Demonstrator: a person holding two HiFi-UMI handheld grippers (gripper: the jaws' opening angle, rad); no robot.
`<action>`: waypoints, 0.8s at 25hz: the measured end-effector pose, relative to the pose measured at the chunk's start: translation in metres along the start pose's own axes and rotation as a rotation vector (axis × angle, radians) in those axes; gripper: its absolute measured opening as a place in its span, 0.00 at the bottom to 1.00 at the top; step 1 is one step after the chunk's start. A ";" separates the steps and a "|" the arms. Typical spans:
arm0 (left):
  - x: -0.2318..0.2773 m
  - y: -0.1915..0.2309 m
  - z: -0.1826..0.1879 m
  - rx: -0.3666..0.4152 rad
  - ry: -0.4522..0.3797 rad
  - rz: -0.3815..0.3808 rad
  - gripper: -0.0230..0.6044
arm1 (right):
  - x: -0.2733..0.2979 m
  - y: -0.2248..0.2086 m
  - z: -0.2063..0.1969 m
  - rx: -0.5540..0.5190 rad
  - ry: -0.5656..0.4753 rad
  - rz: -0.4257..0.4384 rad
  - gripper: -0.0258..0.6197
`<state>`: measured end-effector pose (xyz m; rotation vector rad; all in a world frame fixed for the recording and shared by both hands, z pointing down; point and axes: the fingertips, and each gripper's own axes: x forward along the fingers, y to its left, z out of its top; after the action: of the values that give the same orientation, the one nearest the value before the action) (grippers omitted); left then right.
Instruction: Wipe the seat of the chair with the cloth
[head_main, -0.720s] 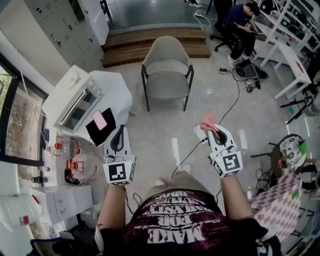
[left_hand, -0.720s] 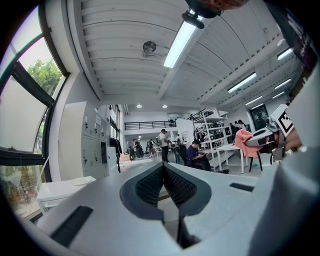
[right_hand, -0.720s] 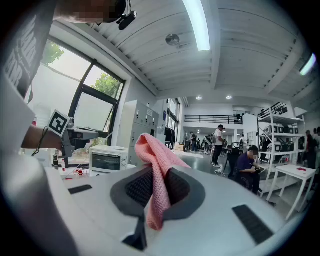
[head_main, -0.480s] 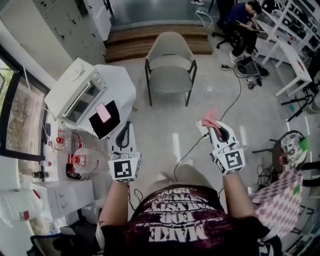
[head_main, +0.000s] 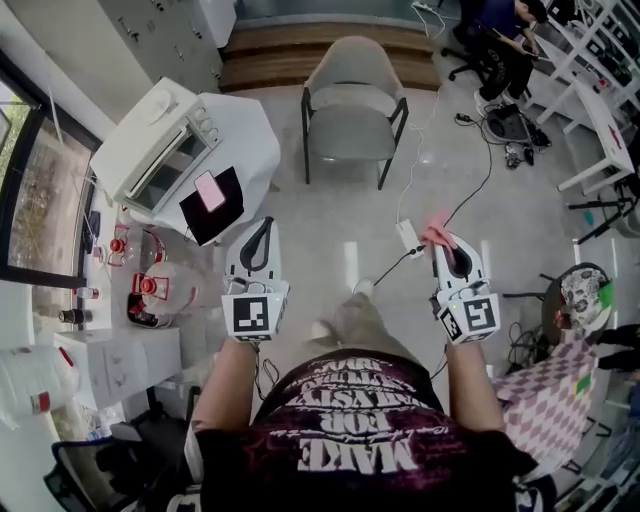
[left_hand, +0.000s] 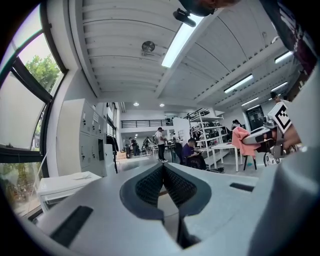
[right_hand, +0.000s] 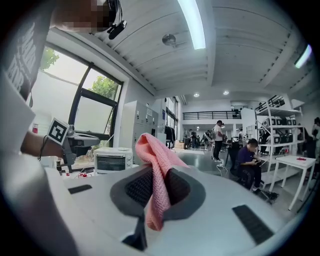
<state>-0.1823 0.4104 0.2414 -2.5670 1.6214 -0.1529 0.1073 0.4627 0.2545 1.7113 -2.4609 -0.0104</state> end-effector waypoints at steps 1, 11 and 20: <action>0.004 0.001 -0.001 0.000 0.007 0.003 0.05 | 0.004 -0.001 -0.001 -0.001 0.001 0.006 0.09; 0.078 0.002 -0.017 -0.037 0.037 -0.009 0.04 | 0.060 -0.049 -0.012 0.042 0.013 0.005 0.09; 0.147 -0.009 -0.014 -0.027 0.055 -0.028 0.05 | 0.100 -0.102 -0.017 0.052 0.031 0.023 0.09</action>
<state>-0.1132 0.2809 0.2612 -2.6291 1.6173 -0.2066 0.1709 0.3350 0.2737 1.6901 -2.4786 0.0826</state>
